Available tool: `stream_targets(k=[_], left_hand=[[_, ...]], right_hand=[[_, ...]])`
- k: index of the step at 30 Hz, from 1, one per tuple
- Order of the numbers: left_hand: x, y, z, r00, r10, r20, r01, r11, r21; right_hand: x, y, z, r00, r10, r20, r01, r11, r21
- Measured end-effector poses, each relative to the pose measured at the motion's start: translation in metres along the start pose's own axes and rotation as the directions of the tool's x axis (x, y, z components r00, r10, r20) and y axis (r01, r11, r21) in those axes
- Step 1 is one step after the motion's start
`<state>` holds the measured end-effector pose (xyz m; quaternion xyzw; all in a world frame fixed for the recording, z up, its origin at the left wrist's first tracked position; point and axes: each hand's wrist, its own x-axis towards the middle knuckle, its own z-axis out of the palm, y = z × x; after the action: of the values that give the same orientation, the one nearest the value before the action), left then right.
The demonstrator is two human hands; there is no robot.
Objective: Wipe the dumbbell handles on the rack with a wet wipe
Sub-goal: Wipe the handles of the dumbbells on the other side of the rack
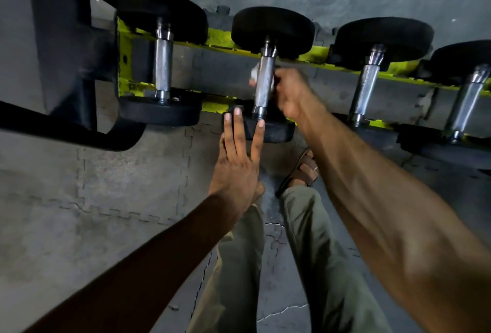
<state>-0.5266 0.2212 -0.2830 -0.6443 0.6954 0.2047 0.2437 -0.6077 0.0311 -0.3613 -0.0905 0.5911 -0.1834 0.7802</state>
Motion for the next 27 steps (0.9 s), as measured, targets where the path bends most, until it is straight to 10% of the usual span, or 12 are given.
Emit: stream_targets(k=[4, 10, 13, 15, 17, 20, 24, 27], left_hand=[[-0.002, -0.001, -0.004, 1.000, 0.015, 0.007, -0.015, 1.000, -0.015], [0.000, -0.002, -0.003, 1.000, 0.015, 0.003, -0.015, 0.999, -0.047], [-0.002, -0.003, -0.003, 1.000, 0.019, 0.020, -0.018, 0.999, -0.045], [-0.002, -0.004, -0.005, 0.999, 0.023, 0.027, -0.022, 0.999, -0.046], [0.000, -0.005, -0.006, 0.999, 0.027, 0.029, -0.025, 0.999, -0.042], [0.000, -0.004, -0.007, 0.999, 0.020, 0.028, -0.019, 0.999, -0.028], [0.000, -0.005, -0.006, 0.999, 0.041, 0.014, -0.041, 0.999, -0.019], [0.001, -0.007, -0.001, 1.000, 0.020, 0.001, -0.020, 0.999, -0.042]], right_hand=[[-0.007, -0.003, -0.011, 0.993, 0.095, 0.069, -0.081, 0.980, -0.182], [0.012, -0.027, 0.024, 0.983, -0.019, -0.185, 0.075, 0.952, 0.298], [-0.002, 0.006, 0.017, 0.815, -0.396, -0.424, 0.391, 0.915, -0.103], [-0.025, 0.020, 0.007, 0.648, -0.694, -0.314, 0.463, 0.686, -0.561], [-0.042, 0.024, -0.001, 0.550, -0.828, 0.106, 0.448, 0.186, -0.875], [-0.039, 0.005, -0.007, 0.485, -0.652, 0.583, 0.355, -0.463, -0.812], [-0.027, -0.022, -0.010, 0.515, -0.525, 0.677, 0.188, -0.702, -0.687], [-0.038, -0.009, 0.007, 0.693, -0.267, 0.670, 0.320, -0.718, -0.618]])
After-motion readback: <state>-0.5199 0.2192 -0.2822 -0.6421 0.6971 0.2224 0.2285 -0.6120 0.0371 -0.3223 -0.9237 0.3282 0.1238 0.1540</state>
